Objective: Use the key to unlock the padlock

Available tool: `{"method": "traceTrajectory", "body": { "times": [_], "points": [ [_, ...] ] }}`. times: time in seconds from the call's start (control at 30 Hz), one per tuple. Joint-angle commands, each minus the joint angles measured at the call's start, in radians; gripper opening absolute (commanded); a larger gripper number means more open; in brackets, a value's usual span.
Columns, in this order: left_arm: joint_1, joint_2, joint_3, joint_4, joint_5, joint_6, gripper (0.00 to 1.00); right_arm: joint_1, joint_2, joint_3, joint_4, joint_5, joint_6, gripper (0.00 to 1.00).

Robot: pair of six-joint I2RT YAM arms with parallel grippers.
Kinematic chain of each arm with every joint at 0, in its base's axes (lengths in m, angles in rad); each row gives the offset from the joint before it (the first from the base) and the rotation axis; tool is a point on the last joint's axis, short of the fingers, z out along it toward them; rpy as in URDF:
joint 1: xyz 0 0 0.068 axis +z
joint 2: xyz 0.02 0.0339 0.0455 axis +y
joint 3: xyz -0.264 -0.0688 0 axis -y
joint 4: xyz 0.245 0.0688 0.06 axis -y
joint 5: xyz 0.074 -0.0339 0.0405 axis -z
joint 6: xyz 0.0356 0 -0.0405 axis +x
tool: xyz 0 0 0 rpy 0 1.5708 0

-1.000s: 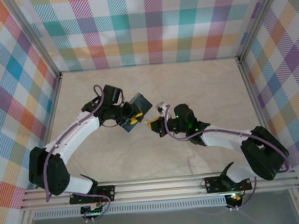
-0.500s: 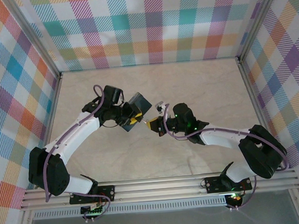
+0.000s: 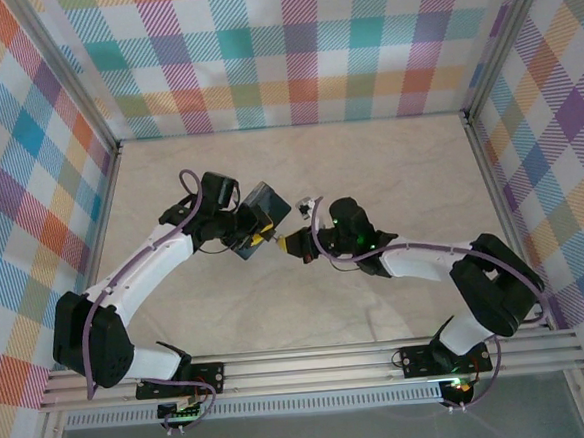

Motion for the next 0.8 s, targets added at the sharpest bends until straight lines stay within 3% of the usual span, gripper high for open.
{"method": "traceTrajectory", "body": {
  "times": [0.0,0.23,0.4,0.5,0.67,0.77],
  "points": [
    [-0.023,-0.038,-0.011,0.022,0.093,0.023,0.09,0.018,0.025,0.071,0.157,0.005,0.025,0.00],
    [-0.028,-0.051,-0.033,0.015,0.091,0.011,0.09,0.019,0.056,0.114,0.222,0.000,0.094,0.00],
    [0.013,-0.084,-0.026,-0.048,-0.001,0.012,0.09,-0.005,-0.013,0.070,0.072,0.035,0.088,0.30],
    [0.039,-0.098,-0.012,-0.096,-0.064,0.037,0.08,-0.056,-0.072,-0.023,0.033,0.050,0.090,0.36],
    [0.064,-0.072,0.007,-0.110,-0.034,0.048,0.08,-0.071,-0.168,-0.028,-0.191,0.044,-0.138,0.38],
    [0.064,-0.050,0.029,-0.124,-0.005,0.043,0.08,-0.066,-0.198,0.002,-0.259,0.007,-0.323,0.34]
  ]
}}
